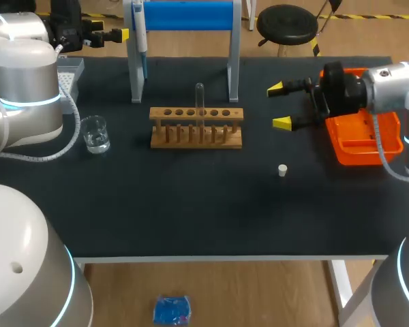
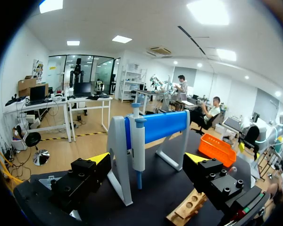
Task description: Invert the test tube, pick up the pipette, mount the tip to pipette, aspirate from beaker and dispense into the tube, eject the tip, return the pipette, and cap with the stopper.
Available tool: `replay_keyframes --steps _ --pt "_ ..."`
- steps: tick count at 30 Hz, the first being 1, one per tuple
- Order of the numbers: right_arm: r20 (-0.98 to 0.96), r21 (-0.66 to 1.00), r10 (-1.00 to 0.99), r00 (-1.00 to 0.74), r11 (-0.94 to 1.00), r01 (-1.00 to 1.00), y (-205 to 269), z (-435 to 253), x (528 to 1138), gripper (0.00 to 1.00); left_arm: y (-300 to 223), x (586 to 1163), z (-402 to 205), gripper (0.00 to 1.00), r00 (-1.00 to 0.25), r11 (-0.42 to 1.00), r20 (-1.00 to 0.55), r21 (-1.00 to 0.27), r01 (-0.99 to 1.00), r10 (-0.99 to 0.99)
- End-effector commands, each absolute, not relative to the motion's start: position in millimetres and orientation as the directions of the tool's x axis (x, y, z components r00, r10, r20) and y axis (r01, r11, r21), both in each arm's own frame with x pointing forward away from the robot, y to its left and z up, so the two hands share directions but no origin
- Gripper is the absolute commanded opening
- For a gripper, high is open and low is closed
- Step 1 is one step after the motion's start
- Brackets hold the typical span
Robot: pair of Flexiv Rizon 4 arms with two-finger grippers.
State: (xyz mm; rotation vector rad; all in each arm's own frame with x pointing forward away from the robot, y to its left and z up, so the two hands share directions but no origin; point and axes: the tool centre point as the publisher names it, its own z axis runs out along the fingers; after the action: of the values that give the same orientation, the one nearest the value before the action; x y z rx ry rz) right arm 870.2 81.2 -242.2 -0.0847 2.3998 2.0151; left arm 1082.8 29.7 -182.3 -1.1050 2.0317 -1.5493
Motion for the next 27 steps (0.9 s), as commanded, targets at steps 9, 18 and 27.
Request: replay_keyframes --steps 9,18,27 --pt "-0.041 0.984 -0.036 -0.999 0.172 -0.047 81 -243 870 1.00 20 1074 -186 1.00 -0.648 0.129 0.144 -0.926 -0.355 -0.748" --pt "-0.041 0.984 -0.036 -0.999 0.172 -0.047 81 -243 870 1.00 -10 1026 -194 1.00 -0.687 0.227 0.049 -0.925 -0.306 -0.725" --pt "-0.041 0.984 -0.036 -0.999 0.172 -0.047 81 -243 870 1.00 -47 974 -212 1.00 -0.750 0.264 0.012 -0.932 -0.247 -0.662"
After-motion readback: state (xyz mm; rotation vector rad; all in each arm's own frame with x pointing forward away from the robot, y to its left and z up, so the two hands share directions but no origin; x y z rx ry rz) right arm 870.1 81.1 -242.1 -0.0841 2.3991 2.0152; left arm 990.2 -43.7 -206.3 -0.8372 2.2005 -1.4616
